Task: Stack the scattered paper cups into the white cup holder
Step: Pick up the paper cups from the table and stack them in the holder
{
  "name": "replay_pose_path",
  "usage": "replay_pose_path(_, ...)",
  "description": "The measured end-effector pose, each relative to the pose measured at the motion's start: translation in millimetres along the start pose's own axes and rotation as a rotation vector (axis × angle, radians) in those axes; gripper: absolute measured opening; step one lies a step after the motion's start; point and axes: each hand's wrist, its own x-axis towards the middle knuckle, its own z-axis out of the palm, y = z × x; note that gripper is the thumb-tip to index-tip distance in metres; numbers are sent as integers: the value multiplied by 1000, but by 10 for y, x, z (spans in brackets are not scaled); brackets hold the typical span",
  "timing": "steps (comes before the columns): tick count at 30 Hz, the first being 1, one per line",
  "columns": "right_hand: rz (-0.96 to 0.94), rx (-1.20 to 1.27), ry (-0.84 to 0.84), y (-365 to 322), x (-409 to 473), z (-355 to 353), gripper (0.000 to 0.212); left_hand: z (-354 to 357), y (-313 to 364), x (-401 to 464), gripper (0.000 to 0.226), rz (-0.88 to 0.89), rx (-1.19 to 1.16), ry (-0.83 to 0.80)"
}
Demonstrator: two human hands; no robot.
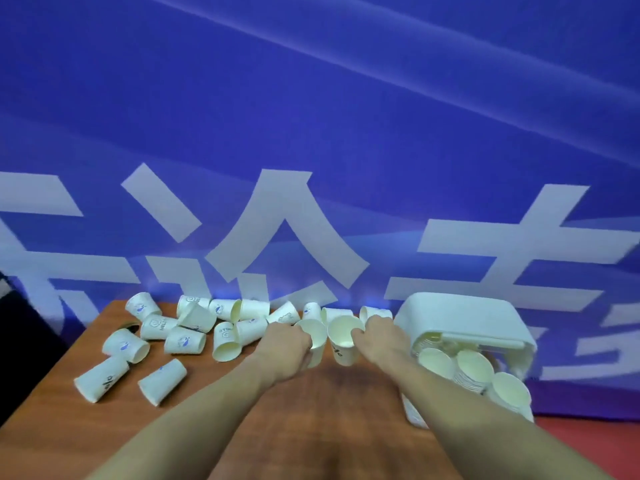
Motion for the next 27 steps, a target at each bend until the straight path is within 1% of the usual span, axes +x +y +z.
replay_pose_path(3,69,9,2,515,-67,-126,29,-120,418,179,28,101,20,11)
replay_pose_path(7,139,25,18,1092,-159,-311,21,-366,904,387,25,203,13,36)
replay_pose_path(14,260,119,89,2070,-282,-643,29,-708,1770,813,33,345,-13,129)
replay_pose_path(19,343,139,131,2726,-390,-860,25,-869,2385,1097,35,445,7,161)
replay_pose_path(23,448,168,134,3244,-474,-966,27,-960,2853,1313,36,552,32,149)
replay_pose_path(27,520,184,148,3779,-546,-1005,28,-971,3259,1513,36,615,33,83)
